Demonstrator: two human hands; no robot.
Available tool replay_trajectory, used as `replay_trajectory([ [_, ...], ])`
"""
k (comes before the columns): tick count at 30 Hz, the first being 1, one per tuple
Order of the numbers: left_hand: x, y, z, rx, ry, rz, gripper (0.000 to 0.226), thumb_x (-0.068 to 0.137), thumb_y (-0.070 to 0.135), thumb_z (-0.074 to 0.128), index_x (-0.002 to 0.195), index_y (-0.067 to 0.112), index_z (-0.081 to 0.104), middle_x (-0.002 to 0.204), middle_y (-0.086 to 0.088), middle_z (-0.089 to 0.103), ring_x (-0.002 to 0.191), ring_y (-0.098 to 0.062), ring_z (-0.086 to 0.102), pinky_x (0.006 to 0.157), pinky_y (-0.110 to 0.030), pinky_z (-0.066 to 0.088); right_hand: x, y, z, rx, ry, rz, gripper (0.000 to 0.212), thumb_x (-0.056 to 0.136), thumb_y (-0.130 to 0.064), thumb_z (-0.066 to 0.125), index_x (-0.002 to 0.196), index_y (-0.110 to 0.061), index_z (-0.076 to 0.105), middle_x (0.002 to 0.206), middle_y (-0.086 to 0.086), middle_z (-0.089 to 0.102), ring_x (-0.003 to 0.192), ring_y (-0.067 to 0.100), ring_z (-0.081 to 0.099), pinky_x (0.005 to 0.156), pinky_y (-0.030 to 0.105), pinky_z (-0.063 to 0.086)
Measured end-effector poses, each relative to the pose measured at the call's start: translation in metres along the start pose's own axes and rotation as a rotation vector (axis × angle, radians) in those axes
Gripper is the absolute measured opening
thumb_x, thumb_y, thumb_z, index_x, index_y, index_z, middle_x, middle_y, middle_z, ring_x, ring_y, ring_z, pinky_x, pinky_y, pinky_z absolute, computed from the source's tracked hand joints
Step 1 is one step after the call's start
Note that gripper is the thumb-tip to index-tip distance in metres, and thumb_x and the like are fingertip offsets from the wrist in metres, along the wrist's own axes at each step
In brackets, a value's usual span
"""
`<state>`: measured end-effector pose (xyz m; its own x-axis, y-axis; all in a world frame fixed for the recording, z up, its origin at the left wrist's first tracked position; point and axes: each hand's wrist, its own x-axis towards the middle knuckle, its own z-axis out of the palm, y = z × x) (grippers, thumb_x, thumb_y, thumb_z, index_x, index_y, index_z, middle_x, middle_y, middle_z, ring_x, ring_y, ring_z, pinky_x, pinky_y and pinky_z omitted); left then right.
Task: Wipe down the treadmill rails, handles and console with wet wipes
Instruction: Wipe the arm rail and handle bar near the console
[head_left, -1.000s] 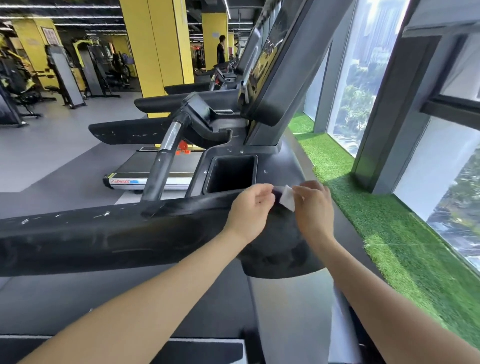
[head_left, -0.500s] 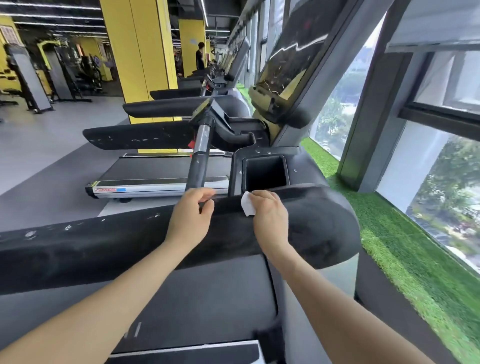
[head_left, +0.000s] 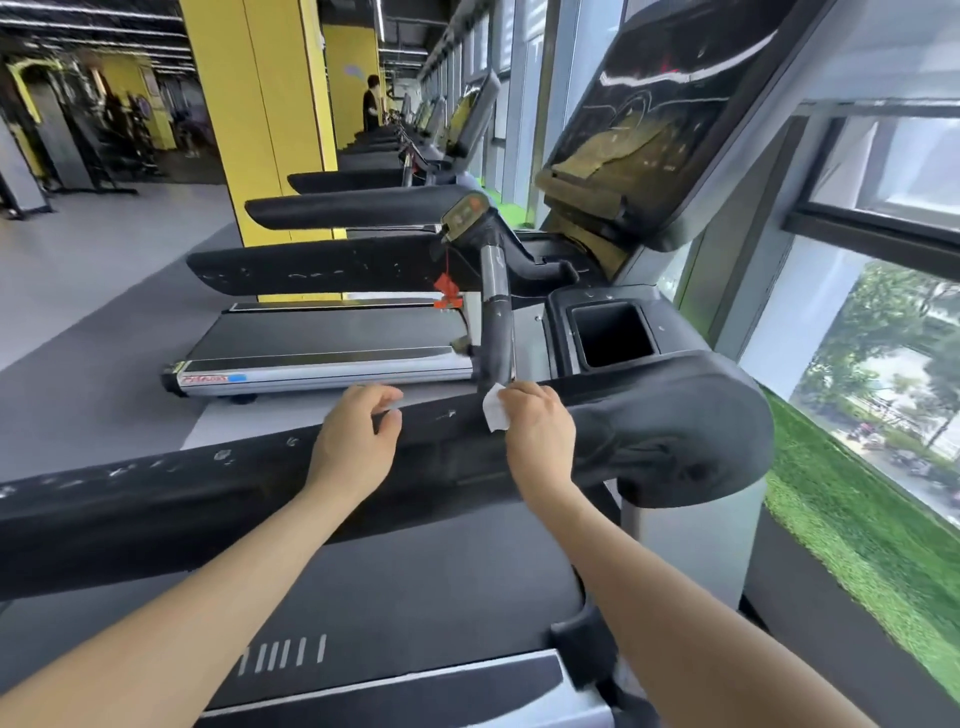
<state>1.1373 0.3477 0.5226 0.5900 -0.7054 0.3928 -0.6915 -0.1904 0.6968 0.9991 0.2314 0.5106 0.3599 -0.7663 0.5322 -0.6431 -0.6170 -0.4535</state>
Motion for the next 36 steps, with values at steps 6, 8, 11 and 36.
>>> replay_trajectory([
  [6,0.001,-0.002,0.0,0.013,-0.032,-0.001,0.023,0.095,0.011,0.05,0.114,0.014,0.063,0.116,-0.001,0.061,0.105,-0.014,0.057,0.09,-0.024,0.042,-0.01,-0.009,0.001,0.046,-0.033,-0.059,0.036,0.075,0.01,0.053,0.099,-0.009,0.072,0.098,0.003,0.068,0.086,0.027,0.055,0.06,0.026,0.028],
  [8,0.003,0.005,0.002,0.031,-0.049,0.001,0.022,0.096,0.012,0.05,0.114,0.014,0.063,0.116,0.0,0.061,0.105,-0.013,0.056,0.089,-0.023,0.042,-0.009,-0.008,0.0,0.101,-0.097,-0.082,0.04,0.081,0.008,0.051,0.108,-0.013,0.071,0.11,0.0,0.068,0.097,0.026,0.058,0.065,0.026,0.034],
  [11,0.007,0.018,0.006,0.055,-0.063,0.02,0.023,0.098,0.019,0.047,0.116,0.014,0.061,0.117,0.002,0.058,0.104,-0.011,0.053,0.085,-0.023,0.039,-0.011,-0.014,0.0,0.282,-0.253,-0.124,0.032,0.091,-0.003,0.049,0.112,-0.015,0.071,0.115,0.0,0.068,0.105,0.023,0.06,0.083,0.03,0.046],
  [36,0.038,0.04,0.061,0.305,-0.293,0.487,0.022,0.095,0.028,0.053,0.115,0.02,0.058,0.114,0.007,0.053,0.104,-0.014,0.052,0.075,-0.024,0.04,0.001,0.033,-0.035,0.325,-0.098,0.18,0.03,0.094,-0.004,0.045,0.11,-0.01,0.069,0.114,0.002,0.065,0.104,0.02,0.059,0.09,0.035,0.049],
])
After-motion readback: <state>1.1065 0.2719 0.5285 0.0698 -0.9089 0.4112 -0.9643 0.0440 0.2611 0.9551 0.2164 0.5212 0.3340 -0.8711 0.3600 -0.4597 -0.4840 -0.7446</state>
